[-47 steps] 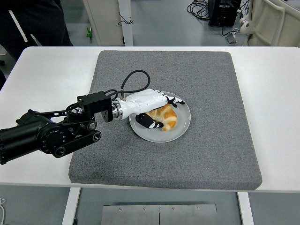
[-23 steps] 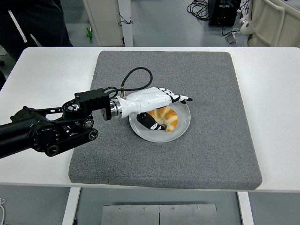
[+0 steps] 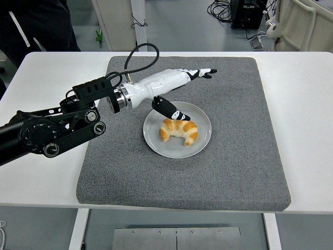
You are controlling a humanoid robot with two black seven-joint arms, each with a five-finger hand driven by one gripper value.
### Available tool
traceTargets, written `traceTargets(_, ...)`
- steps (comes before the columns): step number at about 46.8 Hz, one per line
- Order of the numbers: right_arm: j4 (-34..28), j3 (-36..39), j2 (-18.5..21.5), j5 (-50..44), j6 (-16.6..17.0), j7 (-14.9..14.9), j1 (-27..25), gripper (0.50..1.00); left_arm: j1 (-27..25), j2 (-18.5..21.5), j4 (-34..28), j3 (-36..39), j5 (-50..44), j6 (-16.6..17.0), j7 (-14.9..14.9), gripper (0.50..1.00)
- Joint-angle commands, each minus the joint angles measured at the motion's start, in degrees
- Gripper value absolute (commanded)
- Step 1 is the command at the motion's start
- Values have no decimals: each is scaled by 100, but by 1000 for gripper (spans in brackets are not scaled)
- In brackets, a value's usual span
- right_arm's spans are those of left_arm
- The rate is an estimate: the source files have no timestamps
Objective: Place the bread on the plate
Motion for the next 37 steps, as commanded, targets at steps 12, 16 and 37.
traceTargets(12,1,0,0,0,-1,0,0,1000,-88,195,8,-980,-991,-304,69,974)
traceTargets(16,1,0,0,0,-1,0,0,1000,-87,204,17,-1165,-1105,-304,87,974)
traceTargets(37,1,0,0,0,-1,0,0,1000,-70,265,307,-1165,-3689,293,368,972)
